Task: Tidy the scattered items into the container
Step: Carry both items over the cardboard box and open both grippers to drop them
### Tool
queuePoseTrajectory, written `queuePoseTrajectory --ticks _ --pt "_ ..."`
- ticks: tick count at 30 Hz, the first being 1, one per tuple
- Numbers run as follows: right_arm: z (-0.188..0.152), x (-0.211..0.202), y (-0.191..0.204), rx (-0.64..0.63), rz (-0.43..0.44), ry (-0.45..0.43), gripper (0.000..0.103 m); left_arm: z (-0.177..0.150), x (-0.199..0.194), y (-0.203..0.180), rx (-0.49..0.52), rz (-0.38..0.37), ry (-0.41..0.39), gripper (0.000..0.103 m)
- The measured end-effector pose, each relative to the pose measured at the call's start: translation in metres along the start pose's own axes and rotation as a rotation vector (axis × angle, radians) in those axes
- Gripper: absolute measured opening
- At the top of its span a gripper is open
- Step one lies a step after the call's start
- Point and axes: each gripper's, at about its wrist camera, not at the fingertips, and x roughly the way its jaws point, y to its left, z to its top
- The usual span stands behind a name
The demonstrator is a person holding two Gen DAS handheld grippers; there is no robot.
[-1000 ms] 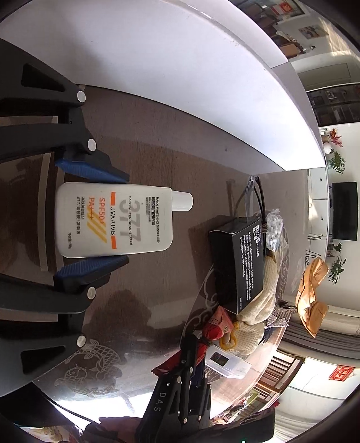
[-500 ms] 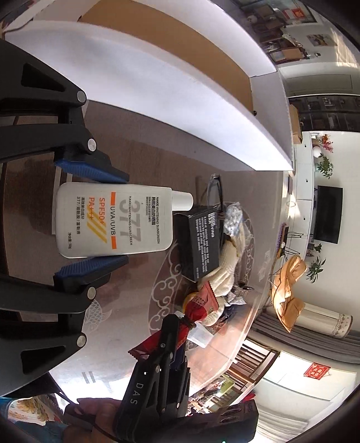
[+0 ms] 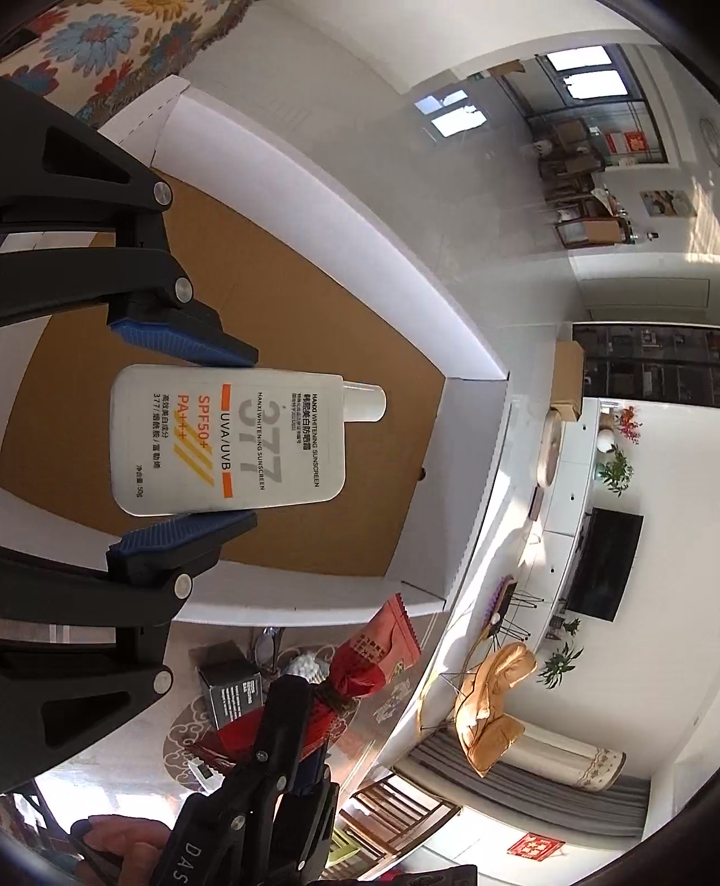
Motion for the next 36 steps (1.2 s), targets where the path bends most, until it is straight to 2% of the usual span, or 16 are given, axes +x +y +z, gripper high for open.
queuePoseTrajectory --ticks 2,5,9,10,11,13,14,16,21,26,29,32,36 --pt "0.009 0.039 0.007 0.015 0.018 0.056 0.021 -0.001 0.018 0.019 -0.027 0.007 0.039 0.051" --pt "0.013 0.087 0.017 0.002 0.001 0.133 0.021 -0.006 0.040 0.040 -0.057 0.018 0.091 0.051" --pt "0.014 0.131 0.027 -0.020 -0.009 0.215 0.023 -0.014 0.065 0.056 -0.078 0.028 0.180 0.051" --pt "0.014 0.139 0.027 -0.018 -0.015 0.229 0.027 -0.017 0.070 0.058 -0.080 0.035 0.208 0.052" --pt "0.013 0.145 0.028 -0.020 -0.029 0.240 0.046 -0.019 0.075 0.060 -0.078 0.049 0.225 0.053" --pt "0.011 0.151 0.028 -0.035 -0.036 0.237 0.066 -0.022 0.079 0.061 -0.071 0.083 0.234 0.062" --pt "0.011 0.153 0.028 -0.042 -0.035 0.234 0.066 -0.023 0.079 0.061 -0.071 0.089 0.229 0.069" --pt "0.010 0.154 0.025 -0.037 -0.040 0.234 0.066 -0.025 0.077 0.064 -0.081 0.093 0.212 0.073" --pt "0.008 0.126 0.012 0.003 -0.048 0.180 0.066 -0.021 0.064 0.050 -0.060 0.097 0.152 0.073" --pt "-0.008 0.070 -0.014 0.051 -0.078 0.085 0.066 -0.014 0.026 0.000 0.003 0.051 0.041 0.073" --pt "-0.033 0.021 -0.037 0.067 -0.129 0.012 0.066 -0.017 -0.002 -0.047 0.052 -0.027 -0.033 0.073" --pt "-0.074 -0.031 -0.068 0.091 -0.200 -0.043 0.066 -0.033 -0.023 -0.103 0.105 -0.135 -0.079 0.075" --pt "-0.155 -0.089 -0.109 0.133 -0.394 -0.075 0.068 -0.073 -0.019 -0.181 0.148 -0.327 -0.052 0.076"
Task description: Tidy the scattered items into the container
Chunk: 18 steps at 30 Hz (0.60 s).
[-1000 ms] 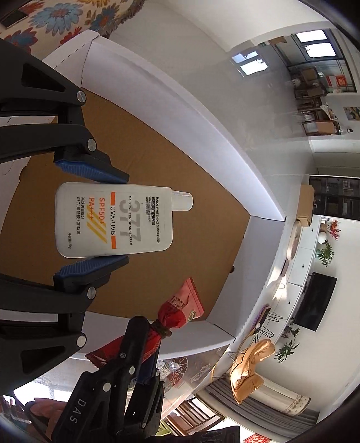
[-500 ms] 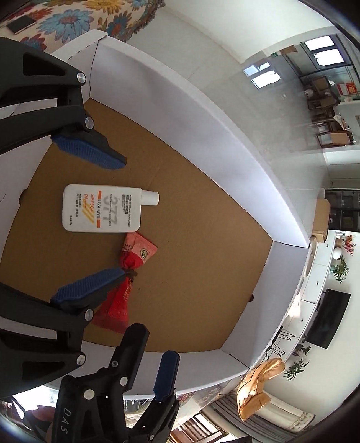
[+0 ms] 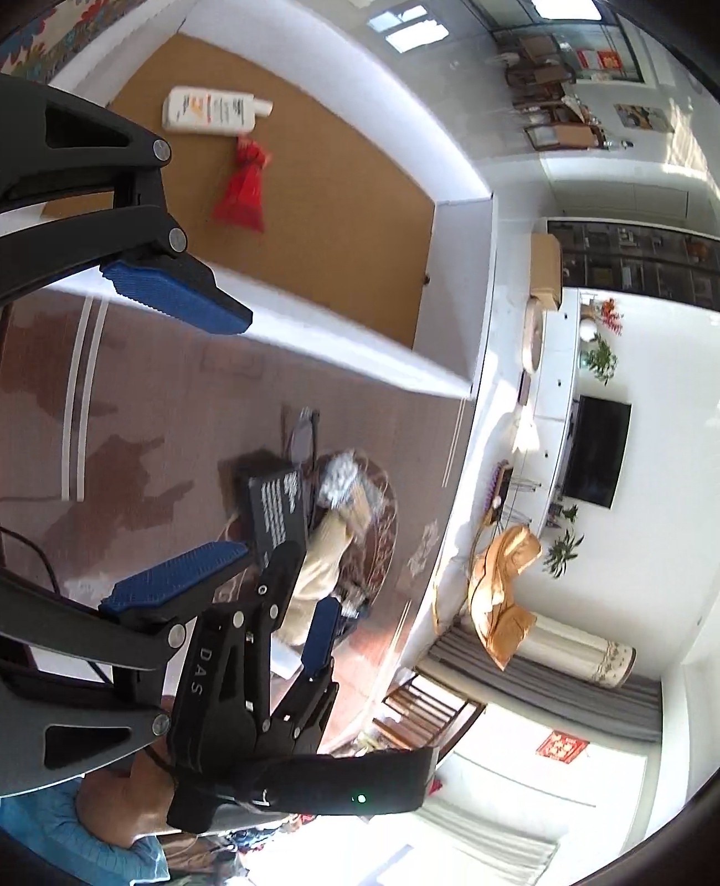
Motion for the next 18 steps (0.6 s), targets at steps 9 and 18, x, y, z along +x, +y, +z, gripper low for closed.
queuePoseTrajectory --ticks 9,18 --pt "-0.144 -0.019 -0.100 0.164 -0.160 0.110 0.068 -0.074 0.111 -0.081 0.074 -0.069 0.135 0.076" --pt "-0.160 -0.001 -0.112 0.184 -0.151 0.116 0.068 -0.076 0.141 -0.071 0.064 -0.020 0.083 0.076"
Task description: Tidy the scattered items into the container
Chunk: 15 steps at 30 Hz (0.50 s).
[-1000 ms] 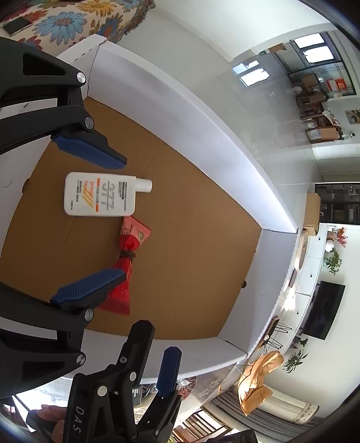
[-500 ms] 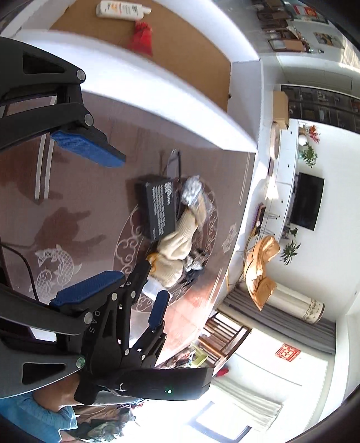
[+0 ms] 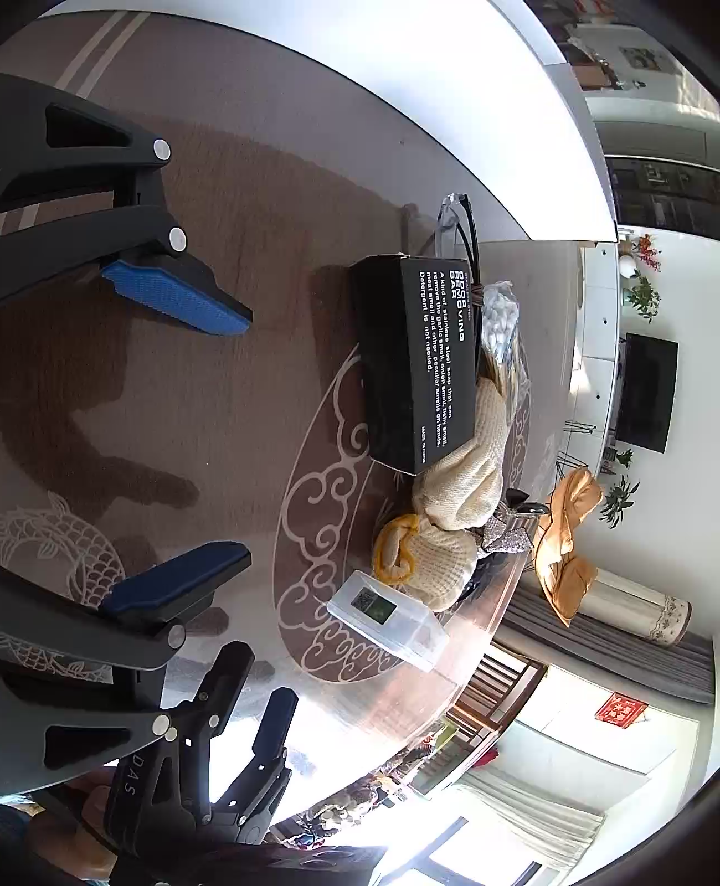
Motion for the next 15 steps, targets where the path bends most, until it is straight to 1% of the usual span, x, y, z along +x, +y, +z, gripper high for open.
queuePoseTrajectory --ticks 3,7,9,11,13,15 --pt "-0.0020 0.0032 -0.0024 0.005 -0.010 -0.009 0.068 0.0027 0.0040 -0.0012 0.021 0.016 -0.008 0.076" --pt "-0.0005 0.0036 -0.0012 0.014 -0.014 -0.011 0.068 0.0028 0.0043 0.0003 0.016 0.011 -0.016 0.077" --pt "0.0003 0.0041 -0.0008 0.014 -0.012 -0.009 0.070 0.0039 0.0048 -0.0001 0.019 0.002 -0.014 0.080" --pt "0.0002 0.0042 0.0003 0.009 -0.005 -0.006 0.074 0.0044 0.0060 -0.0021 0.030 -0.006 -0.007 0.086" --pt "0.0006 0.0048 0.0016 0.003 0.001 -0.002 0.078 0.0049 0.0076 -0.0050 0.046 -0.005 0.001 0.090" --pt "0.0018 0.0057 0.0032 0.002 0.003 0.000 0.078 0.0041 0.0080 -0.0074 0.058 0.001 0.007 0.092"
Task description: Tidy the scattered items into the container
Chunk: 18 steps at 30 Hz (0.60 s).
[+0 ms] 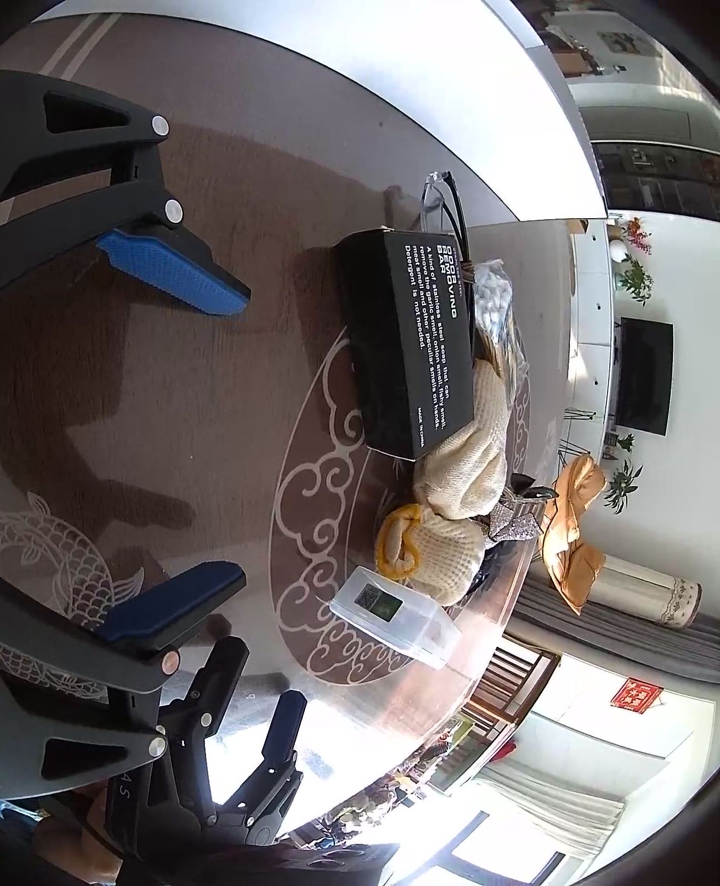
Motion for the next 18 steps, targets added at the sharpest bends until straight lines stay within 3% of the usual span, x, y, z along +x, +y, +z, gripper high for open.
queuePoseTrajectory --ticks 18 --pt "0.0001 -0.0001 0.0003 -0.001 -0.001 0.000 0.080 0.0005 0.0002 0.0010 0.004 -0.004 0.002 0.094"
